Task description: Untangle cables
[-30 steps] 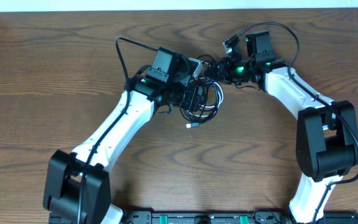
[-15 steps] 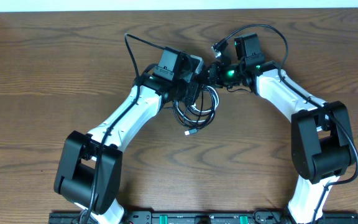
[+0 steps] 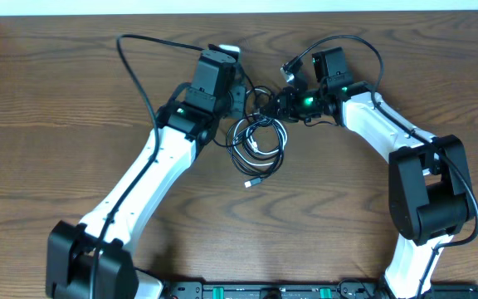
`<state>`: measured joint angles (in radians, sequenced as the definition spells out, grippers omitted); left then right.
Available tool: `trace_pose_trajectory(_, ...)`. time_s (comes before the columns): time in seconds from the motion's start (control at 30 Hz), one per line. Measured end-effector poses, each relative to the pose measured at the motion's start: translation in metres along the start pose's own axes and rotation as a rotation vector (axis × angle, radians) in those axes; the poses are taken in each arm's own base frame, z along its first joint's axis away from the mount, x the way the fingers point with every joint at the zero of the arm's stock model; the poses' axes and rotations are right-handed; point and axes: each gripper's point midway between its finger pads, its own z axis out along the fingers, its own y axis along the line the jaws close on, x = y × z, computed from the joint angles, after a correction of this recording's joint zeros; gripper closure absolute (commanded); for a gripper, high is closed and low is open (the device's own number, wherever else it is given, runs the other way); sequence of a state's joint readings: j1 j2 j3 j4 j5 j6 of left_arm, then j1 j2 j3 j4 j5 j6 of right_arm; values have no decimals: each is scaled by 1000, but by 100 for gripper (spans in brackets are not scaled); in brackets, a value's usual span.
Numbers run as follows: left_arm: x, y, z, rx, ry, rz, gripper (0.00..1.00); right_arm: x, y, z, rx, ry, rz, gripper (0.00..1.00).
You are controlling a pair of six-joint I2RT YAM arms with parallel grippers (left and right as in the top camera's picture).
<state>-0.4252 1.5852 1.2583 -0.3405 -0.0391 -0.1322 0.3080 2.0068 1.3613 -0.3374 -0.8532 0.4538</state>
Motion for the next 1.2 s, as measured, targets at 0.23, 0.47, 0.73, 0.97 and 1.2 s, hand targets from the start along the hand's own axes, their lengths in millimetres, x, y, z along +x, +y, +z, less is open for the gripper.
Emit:
trace_pose_trajectory(0.23,-23,15,-32,-65,-97,-120,92,3,-9,0,44,3,22,99)
trace_pose_trajectory(0.47,-5,-8,-54,86,-8,-136,93,-16,-34,-4,199,-98,38,98)
trace_pose_trajectory(0.73,51,-8,-60,90,225,-135,92,-29,-33,-5,205,-153,28,80)
trace_pose_trajectory(0.97,58,-9,-60,82,262,-211,93,-13,-13,4,115,-78,40,34)
trace_pose_trajectory(1.2,69,-8,-46,67,312,-211,92,-25,-38,-44,204,-84,145,34)
